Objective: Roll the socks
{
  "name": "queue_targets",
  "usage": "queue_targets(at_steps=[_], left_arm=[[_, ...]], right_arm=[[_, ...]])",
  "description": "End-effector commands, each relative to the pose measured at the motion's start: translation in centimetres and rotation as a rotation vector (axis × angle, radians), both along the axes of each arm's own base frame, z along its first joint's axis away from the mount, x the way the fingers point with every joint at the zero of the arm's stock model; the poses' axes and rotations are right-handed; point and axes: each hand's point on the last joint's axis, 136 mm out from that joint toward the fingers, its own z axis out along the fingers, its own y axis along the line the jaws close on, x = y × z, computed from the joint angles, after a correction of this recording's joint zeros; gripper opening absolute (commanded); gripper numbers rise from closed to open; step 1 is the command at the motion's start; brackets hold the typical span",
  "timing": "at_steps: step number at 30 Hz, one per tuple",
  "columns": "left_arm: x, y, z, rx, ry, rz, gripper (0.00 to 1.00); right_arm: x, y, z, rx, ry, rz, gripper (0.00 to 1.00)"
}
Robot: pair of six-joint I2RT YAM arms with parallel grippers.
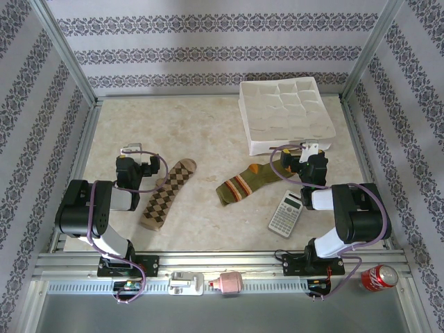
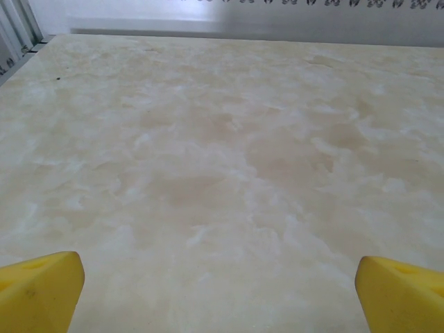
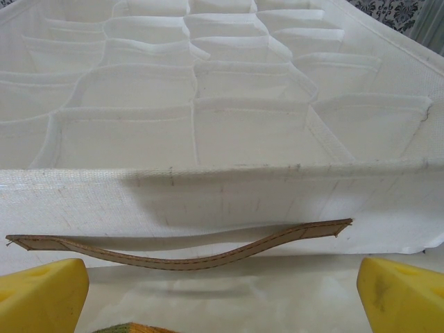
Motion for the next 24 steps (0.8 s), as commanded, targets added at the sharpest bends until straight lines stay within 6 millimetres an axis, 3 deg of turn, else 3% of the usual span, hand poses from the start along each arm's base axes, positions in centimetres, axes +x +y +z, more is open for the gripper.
queue_targets(at_steps=[1, 4, 6, 10, 11, 12, 14, 16, 18, 21, 24], left_arm=[[0.4, -0.6, 0.5, 0.015, 0.000, -0.037, 0.99], [0.0, -0.4, 1.3, 0.018, -0.034, -0.023, 0.99], [-0.9, 0.3, 3.2, 0.056, -0.058, 0.052, 0.99], [-2.0, 1.3, 10.8, 0.076, -0.099, 0.249, 0.99], [-2.5, 2.4, 12.6, -0.029, -0.084, 0.373, 0.99], [-3.4, 3.0, 13.2, -0.159, -0.017, 0.461, 0.99], [-4.9, 1.3, 14.2, -0.330, 0.154, 0.436, 0.99], [-3.9, -1.0, 13.9, -0.494, 0.169, 0.332, 0.99], [-4.2, -3.4, 12.6, -0.616, 0.280, 0.283, 1.00], [-7.1, -6.6, 8.9, -0.661, 0.541, 0.271, 0.82], [-11.6, -8.1, 5.3, -0.656, 0.736, 0.286, 0.49]], right_arm=[[0.5, 0.1, 0.8, 0.013, -0.026, 0.000, 0.98], [-0.3, -1.3, 2.9, -0.003, -0.067, -0.098, 0.98], [-1.2, -1.6, 6.3, -0.051, -0.080, -0.160, 0.98], [-3.7, 0.3, 19.1, -0.052, -0.225, -0.196, 0.98], [-4.4, 0.3, 21.9, -0.010, -0.238, -0.219, 0.98], [-4.9, 0.5, 23.3, 0.041, -0.222, -0.220, 0.98], [-5.7, 0.3, 23.1, 0.238, -0.141, -0.247, 0.98], [-6.0, 0.5, 19.6, 0.497, -0.066, -0.275, 0.98], [-5.0, 2.1, 18.9, 0.654, -0.045, -0.091, 0.98], [-5.5, 4.4, 17.2, 0.477, 0.155, -0.125, 0.98], [-6.7, 10.6, 16.2, 0.261, 0.273, 0.048, 0.94]])
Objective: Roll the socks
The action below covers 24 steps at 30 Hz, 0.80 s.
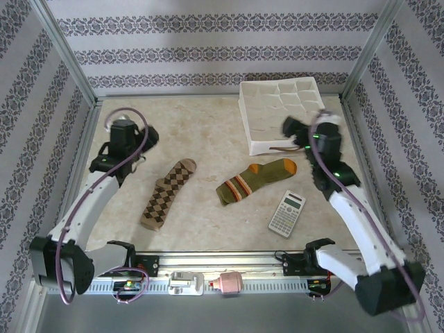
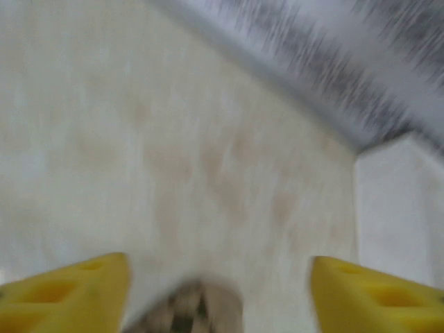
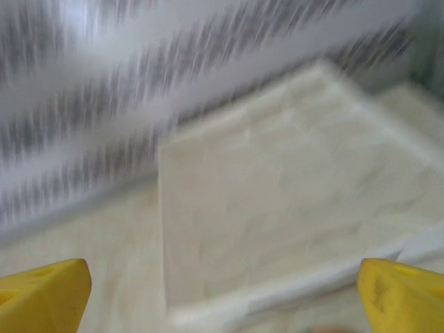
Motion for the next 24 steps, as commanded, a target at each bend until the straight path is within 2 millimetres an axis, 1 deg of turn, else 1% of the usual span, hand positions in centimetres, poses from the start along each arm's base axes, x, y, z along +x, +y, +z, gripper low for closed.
queue_targets(at_steps=[1, 2, 4, 5, 6, 7, 9, 12, 14, 16, 17, 19, 22, 24], left_arm=[[-9.2, -2.0, -8.2, -0.123, 0.463, -0.013, 0.42], [-10.6, -2.2, -9.5, -0.135, 0.521, -0.022, 0.40], [-12.3, -2.4, -11.3, -0.138, 0.597, -0.044, 0.37], [-12.9, -2.5, -12.0, -0.145, 0.618, -0.051, 0.36], [-13.2, -2.7, -12.7, -0.154, 0.634, -0.054, 0.35], [-13.3, -2.9, -13.3, -0.164, 0.642, -0.064, 0.34], [-13.2, -3.3, -14.7, -0.186, 0.667, -0.067, 0.34], [-12.5, -4.4, -16.5, -0.242, 0.684, -0.080, 0.31], [-12.2, -5.3, -17.5, -0.277, 0.699, -0.083, 0.30], [-11.8, -6.4, -18.1, -0.300, 0.712, -0.094, 0.29], [-11.6, -7.3, -18.4, -0.308, 0.715, -0.105, 0.27], [-11.2, -9.4, -18.6, -0.324, 0.718, -0.128, 0.27], [-11.0, -12.7, -18.8, -0.355, 0.724, -0.152, 0.26], [-10.8, -14.7, -18.9, -0.372, 0.719, -0.158, 0.25]], right_arm=[[-3.6, 5.7, -3.1, -0.142, 0.199, 0.205, 0.91], [-4.6, 7.8, -3.8, -0.153, 0.227, 0.279, 0.87], [-6.6, 11.8, -5.3, -0.165, 0.249, 0.433, 0.82], [-7.7, 13.6, -6.0, -0.184, 0.246, 0.504, 0.81], [-8.8, 15.5, -6.6, -0.195, 0.239, 0.578, 0.80], [-9.6, 16.8, -7.1, -0.197, 0.238, 0.639, 0.79], [-11.0, 19.5, -8.1, -0.200, 0.240, 0.764, 0.73], [-12.5, 22.2, -9.4, -0.229, 0.207, 0.925, 0.69], [-13.3, 23.3, -9.8, -0.264, 0.150, 1.010, 0.68], [-13.9, 23.9, -10.0, -0.284, 0.076, 1.070, 0.68], [-14.1, 24.1, -9.9, -0.290, 0.025, 1.101, 0.68], [-14.8, 24.3, -10.3, -0.320, -0.042, 1.159, 0.70], [-14.7, 23.9, -11.7, -0.405, -0.050, 1.174, 0.76], [-15.1, 23.9, -12.8, -0.446, -0.045, 1.211, 0.78]])
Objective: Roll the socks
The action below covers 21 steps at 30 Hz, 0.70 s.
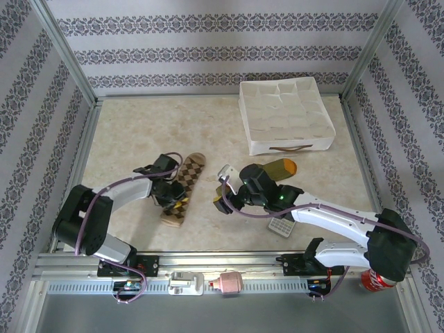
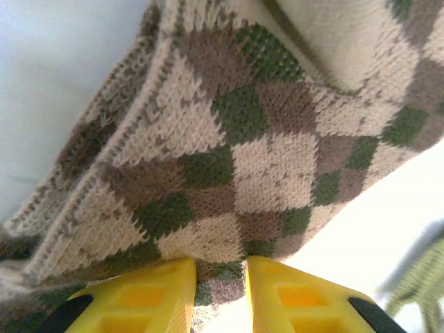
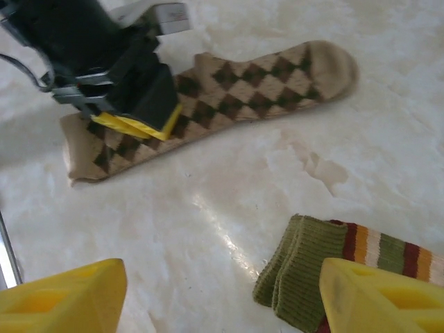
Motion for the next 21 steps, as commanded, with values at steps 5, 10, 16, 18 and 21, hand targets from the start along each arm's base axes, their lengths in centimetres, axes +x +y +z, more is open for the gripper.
queue_targets(at_steps=[5, 10, 16, 18, 21], left_arm=[[1.8, -4.7, 1.1, -0.080, -0.009, 0.069, 0.25], [3.5, -3.5, 5.7, -0.145, -0.113, 0.179, 0.31], [2.1, 3.5, 8.0, -0.107, -0.124, 0.263, 0.32], [0.7, 5.9, 8.0, -0.094, -0.110, 0.294, 0.32], [-1.2, 7.9, 8.0, -0.080, -0.092, 0.313, 0.32]], right_arm=[[-3.4, 2.3, -1.7, -0.056, -0.149, 0.296, 0.80], [-5.8, 4.3, -3.8, -0.168, -0.231, 0.424, 0.73], [-7.0, 8.1, -5.5, -0.240, -0.285, 0.497, 0.63], [-7.1, 9.4, -6.6, -0.274, -0.298, 0.507, 0.59], [-6.5, 10.9, -7.9, -0.304, -0.318, 0.488, 0.56]])
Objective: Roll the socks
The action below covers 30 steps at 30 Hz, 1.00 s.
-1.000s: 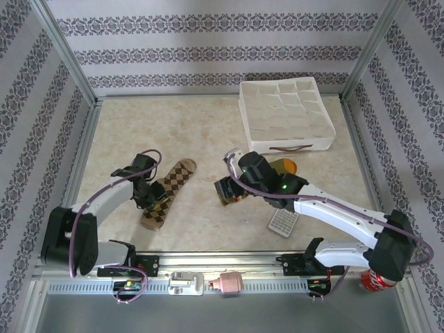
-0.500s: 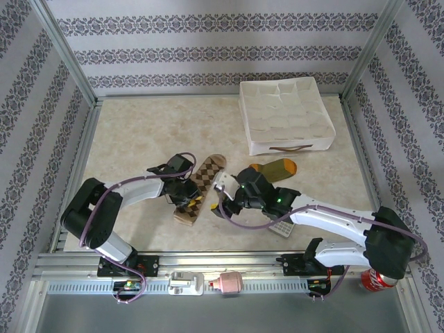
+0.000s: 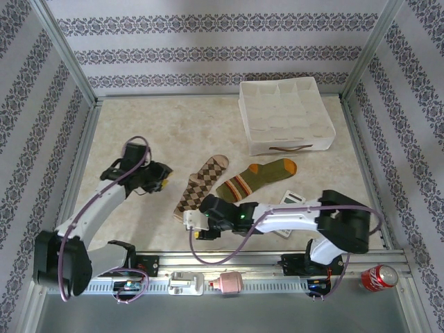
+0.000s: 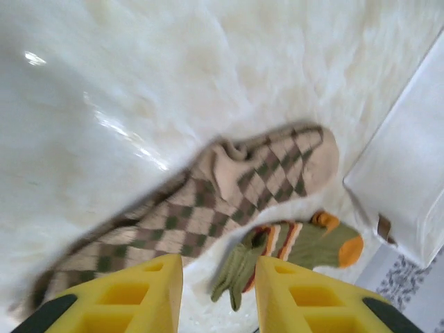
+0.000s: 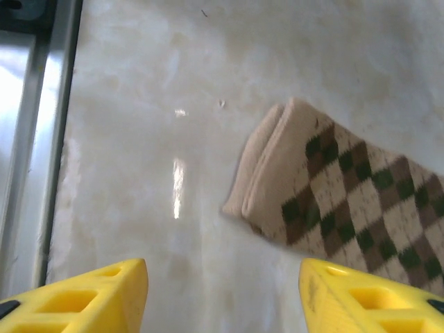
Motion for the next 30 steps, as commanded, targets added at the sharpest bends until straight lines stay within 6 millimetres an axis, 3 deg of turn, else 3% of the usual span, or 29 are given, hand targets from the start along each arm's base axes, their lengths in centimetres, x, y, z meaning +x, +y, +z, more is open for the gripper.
queue_targets(at_steps=[1, 6, 13, 17, 22, 30], left_arm=[[-5.0, 1.4, -2.2, 0.033, 0.144, -0.049, 0.32], [-7.2, 1.4, -3.0, 0.002, 0.154, -0.019, 0.32], [-8.2, 1.3, -2.8, -0.007, 0.154, -0.036, 0.32], [-8.4, 1.2, -2.6, -0.003, 0.155, -0.051, 0.32], [-8.4, 1.2, -2.6, -0.007, 0.156, -0.056, 0.32], [-8.5, 1.0, -2.4, -0.023, 0.154, -0.059, 0.32]], right_arm=[[1.6, 2.1, 0.2, 0.014, -0.082, -0.032, 0.55], [3.2, 3.3, -2.0, -0.033, -0.102, -0.091, 0.49], [4.9, 4.5, -3.2, -0.055, -0.126, -0.141, 0.42], [4.6, 4.9, -3.3, -0.061, -0.110, -0.136, 0.27], [3.8, 4.0, -3.0, -0.062, -0.074, -0.141, 0.00], [2.0, 2.9, -0.9, -0.009, 0.086, -0.128, 0.00]])
